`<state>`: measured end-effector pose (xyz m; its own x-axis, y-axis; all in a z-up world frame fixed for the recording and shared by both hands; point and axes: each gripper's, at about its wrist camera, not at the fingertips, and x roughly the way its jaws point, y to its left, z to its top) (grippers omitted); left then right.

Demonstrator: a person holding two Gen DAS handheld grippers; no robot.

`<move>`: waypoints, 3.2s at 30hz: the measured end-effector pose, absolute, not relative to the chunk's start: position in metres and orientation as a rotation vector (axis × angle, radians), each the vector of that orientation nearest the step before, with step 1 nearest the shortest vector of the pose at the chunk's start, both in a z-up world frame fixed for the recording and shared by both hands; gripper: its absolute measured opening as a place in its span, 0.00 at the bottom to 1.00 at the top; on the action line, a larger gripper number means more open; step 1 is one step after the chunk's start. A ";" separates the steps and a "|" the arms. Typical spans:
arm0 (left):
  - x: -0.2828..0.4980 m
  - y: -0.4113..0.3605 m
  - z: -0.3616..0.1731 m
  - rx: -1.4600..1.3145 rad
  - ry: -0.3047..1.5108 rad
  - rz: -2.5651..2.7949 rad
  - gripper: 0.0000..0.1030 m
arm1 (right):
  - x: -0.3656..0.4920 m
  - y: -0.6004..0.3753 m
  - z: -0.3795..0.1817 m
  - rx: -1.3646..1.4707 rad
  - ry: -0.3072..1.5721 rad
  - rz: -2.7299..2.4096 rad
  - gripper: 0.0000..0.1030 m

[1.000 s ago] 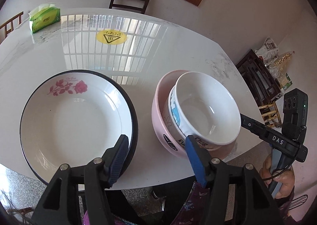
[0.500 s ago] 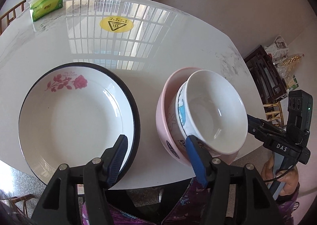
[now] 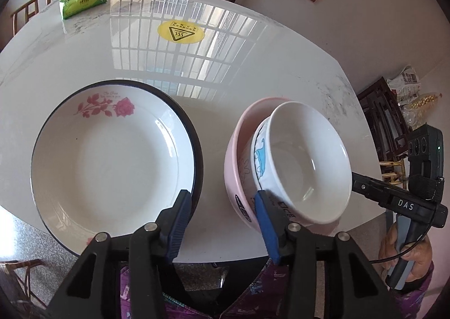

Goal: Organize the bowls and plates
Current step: 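Grip the nested bowl stack rim with both grippers and adjust it, then lift the nested bowl stack by its rim with both grippers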

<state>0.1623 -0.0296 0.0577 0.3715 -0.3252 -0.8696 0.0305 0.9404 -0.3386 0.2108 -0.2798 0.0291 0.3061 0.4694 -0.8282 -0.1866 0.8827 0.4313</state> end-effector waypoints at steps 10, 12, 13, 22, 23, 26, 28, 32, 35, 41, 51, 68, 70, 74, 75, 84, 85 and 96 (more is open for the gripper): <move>0.170 -0.023 0.060 -0.317 1.217 -0.178 0.46 | 0.218 -0.275 0.029 0.282 1.249 0.433 0.38; 0.172 -0.026 0.058 -0.301 1.256 -0.164 0.46 | 0.221 -0.274 0.027 0.292 1.266 0.432 0.38; 0.172 -0.029 0.060 -0.292 1.253 -0.149 0.46 | 0.221 -0.274 0.028 0.289 1.274 0.431 0.38; 0.172 -0.053 0.074 -0.201 1.263 -0.023 0.47 | 0.229 -0.263 0.026 0.182 1.319 0.370 0.37; 0.171 -0.051 0.073 -0.219 1.265 -0.021 0.47 | 0.230 -0.261 0.027 0.170 1.316 0.364 0.37; 0.170 -0.041 0.069 -0.295 1.252 -0.029 0.47 | 0.230 -0.260 0.028 0.157 1.317 0.365 0.34; 0.172 -0.037 0.069 -0.355 1.243 -0.030 0.44 | 0.229 -0.258 0.029 0.151 1.311 0.373 0.32; 0.170 -0.041 0.071 -0.353 1.232 -0.064 0.19 | 0.228 -0.257 0.029 0.152 1.309 0.388 0.27; 0.166 -0.041 0.071 -0.396 1.232 -0.065 0.08 | 0.229 -0.254 0.025 0.163 1.334 0.411 0.26; 0.171 -0.034 0.070 -0.477 1.220 -0.052 0.07 | 0.230 -0.253 0.023 0.185 1.337 0.428 0.26; 0.167 -0.037 0.067 -0.498 1.167 -0.049 0.06 | 0.231 -0.249 0.024 0.169 1.317 0.442 0.18; 0.164 -0.042 0.068 -0.449 1.114 -0.097 0.07 | 0.228 -0.259 0.024 0.224 1.282 0.444 0.18; 0.163 -0.040 0.071 -0.447 1.105 -0.098 0.07 | 0.228 -0.260 0.024 0.235 1.283 0.448 0.18; 0.157 -0.040 0.077 -0.432 1.089 -0.097 0.07 | 0.227 -0.259 0.027 0.244 1.275 0.457 0.18; 0.156 -0.040 0.078 -0.432 1.088 -0.100 0.07 | 0.227 -0.258 0.027 0.242 1.274 0.459 0.18; 0.149 -0.037 0.086 -0.424 1.062 -0.089 0.07 | 0.224 -0.259 0.037 0.256 1.251 0.475 0.19; 0.148 -0.036 0.088 -0.426 1.059 -0.087 0.07 | 0.224 -0.258 0.038 0.253 1.250 0.477 0.19; 0.133 -0.017 0.111 -0.434 0.999 -0.045 0.07 | 0.224 -0.236 0.056 0.244 1.218 0.519 0.19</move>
